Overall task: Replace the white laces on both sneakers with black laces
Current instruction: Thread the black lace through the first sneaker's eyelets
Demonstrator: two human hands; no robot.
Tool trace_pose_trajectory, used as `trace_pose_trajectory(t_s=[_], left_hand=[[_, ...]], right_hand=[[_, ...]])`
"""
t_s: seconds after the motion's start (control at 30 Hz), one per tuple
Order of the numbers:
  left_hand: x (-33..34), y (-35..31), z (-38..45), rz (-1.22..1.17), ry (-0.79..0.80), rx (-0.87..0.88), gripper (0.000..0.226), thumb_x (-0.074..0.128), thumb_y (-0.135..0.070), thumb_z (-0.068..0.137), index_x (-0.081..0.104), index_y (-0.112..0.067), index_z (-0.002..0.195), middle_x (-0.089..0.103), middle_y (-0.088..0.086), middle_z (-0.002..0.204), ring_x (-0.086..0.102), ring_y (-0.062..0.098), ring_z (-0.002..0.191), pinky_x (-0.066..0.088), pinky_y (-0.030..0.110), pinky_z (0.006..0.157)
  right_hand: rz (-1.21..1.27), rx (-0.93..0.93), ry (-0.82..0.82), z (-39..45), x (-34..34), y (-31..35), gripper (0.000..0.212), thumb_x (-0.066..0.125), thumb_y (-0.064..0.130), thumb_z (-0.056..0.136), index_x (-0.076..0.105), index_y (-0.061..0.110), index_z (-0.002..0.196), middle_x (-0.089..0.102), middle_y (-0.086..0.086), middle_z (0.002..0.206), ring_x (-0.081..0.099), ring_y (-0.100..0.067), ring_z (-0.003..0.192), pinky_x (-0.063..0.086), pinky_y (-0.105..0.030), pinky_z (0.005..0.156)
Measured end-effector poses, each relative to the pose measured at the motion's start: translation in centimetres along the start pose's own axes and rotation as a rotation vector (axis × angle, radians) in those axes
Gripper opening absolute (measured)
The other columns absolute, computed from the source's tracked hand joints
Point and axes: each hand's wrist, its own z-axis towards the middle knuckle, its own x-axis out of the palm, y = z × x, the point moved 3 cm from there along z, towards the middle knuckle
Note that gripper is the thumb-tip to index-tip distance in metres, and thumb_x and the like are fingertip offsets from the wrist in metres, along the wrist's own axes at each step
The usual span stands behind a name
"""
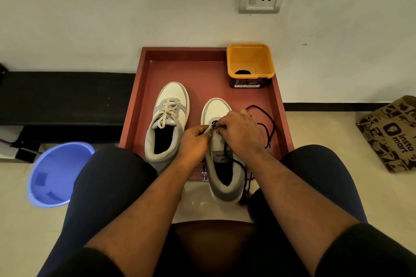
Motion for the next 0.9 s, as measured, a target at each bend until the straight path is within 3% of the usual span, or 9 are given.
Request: trace_pose_trajectory(t_s=[0.17,0.27,0.37,0.53,0.6,0.73,0.8,0.9], left_hand=[[-0.2,-0.2,0.0,-0.040,0.060,-0.044,0.026,0.052,0.005,0.090,0.072,-0.010,0.097,0.072,0.009,0.089,0.065,0.016,0.082,0.052,0.023,0.072],[-0.4,0.0,0.1,-0.060,0.085,-0.087,0.019,0.057,-0.006,0.091,0.073,-0.013,0.095,0.073,0.013,0.095,0.067,0.019,0.083,0.055,0.031,0.079],[-0.1,0.5,0.7,-0.091,0.059,-0.168,0.019,0.053,-0.023,0.098,0.067,-0.011,0.096,0.069,0.013,0.085,0.064,0.025,0.072,0.054,0.036,0.069],[0.4,0.9,2.3,0.072,0.007,-0.066,0.014,0.053,-0.021,0.098,0.059,-0.014,0.088,0.066,0.014,0.087,0.059,0.023,0.075,0.050,0.039,0.070],[0.5,1.0,2.5,0.094,-0.029,-0.048,0.015,0.048,-0.019,0.100,0.054,-0.017,0.086,0.064,0.010,0.081,0.056,0.021,0.068,0.047,0.035,0.063],[-0.4,-0.8,1.4,-0.192,-0.164,-0.006,0.015,0.033,-0.008,0.103,0.044,-0.013,0.095,0.064,0.008,0.073,0.057,0.017,0.052,0.048,0.029,0.050],[-1.8,-2.3,0.8,-0.418,-0.239,0.064,0.016,0.030,-0.009,0.105,0.042,-0.014,0.096,0.067,0.013,0.080,0.063,0.020,0.057,0.055,0.033,0.055],[-5.1,-4.5,-0.2,-0.673,-0.443,0.222,0.014,0.030,-0.009,0.105,0.043,-0.014,0.102,0.068,0.022,0.096,0.071,0.031,0.082,0.060,0.037,0.075]], right_hand=[[0.023,0.042,-0.031,-0.1,0.8,0.2,0.021,0.053,0.026,0.094,0.074,0.028,0.097,0.068,0.002,0.094,0.051,-0.022,0.094,0.037,-0.036,0.083],[0.032,0.057,-0.023,-0.3,1.2,0.2,0.022,0.051,0.024,0.094,0.073,0.024,0.093,0.068,0.001,0.090,0.052,-0.022,0.092,0.033,-0.036,0.080],[0.050,0.072,-0.063,-0.3,1.1,0.0,0.019,0.053,0.026,0.094,0.072,0.025,0.098,0.070,0.003,0.092,0.052,-0.020,0.093,0.032,-0.034,0.082],[0.040,0.078,-0.095,-0.5,0.9,0.0,0.019,0.055,0.024,0.093,0.065,0.025,0.109,0.070,0.003,0.095,0.053,-0.021,0.096,0.030,-0.033,0.083],[0.035,0.072,-0.091,-0.6,0.9,-0.1,0.020,0.056,0.024,0.092,0.062,0.025,0.111,0.069,0.003,0.094,0.053,-0.022,0.096,0.031,-0.035,0.083],[0.032,0.075,-0.098,-0.7,0.7,-0.4,0.021,0.059,0.023,0.090,0.062,0.026,0.110,0.070,0.003,0.096,0.053,-0.024,0.097,0.032,-0.038,0.083],[0.016,0.082,-0.105,-0.9,0.6,-0.5,0.020,0.058,0.022,0.090,0.062,0.026,0.110,0.069,0.004,0.095,0.053,-0.023,0.097,0.030,-0.037,0.084],[0.020,0.081,-0.111,-1.2,0.4,-0.7,0.024,0.058,0.019,0.090,0.063,0.027,0.113,0.070,0.005,0.095,0.054,-0.022,0.098,0.031,-0.039,0.090]])
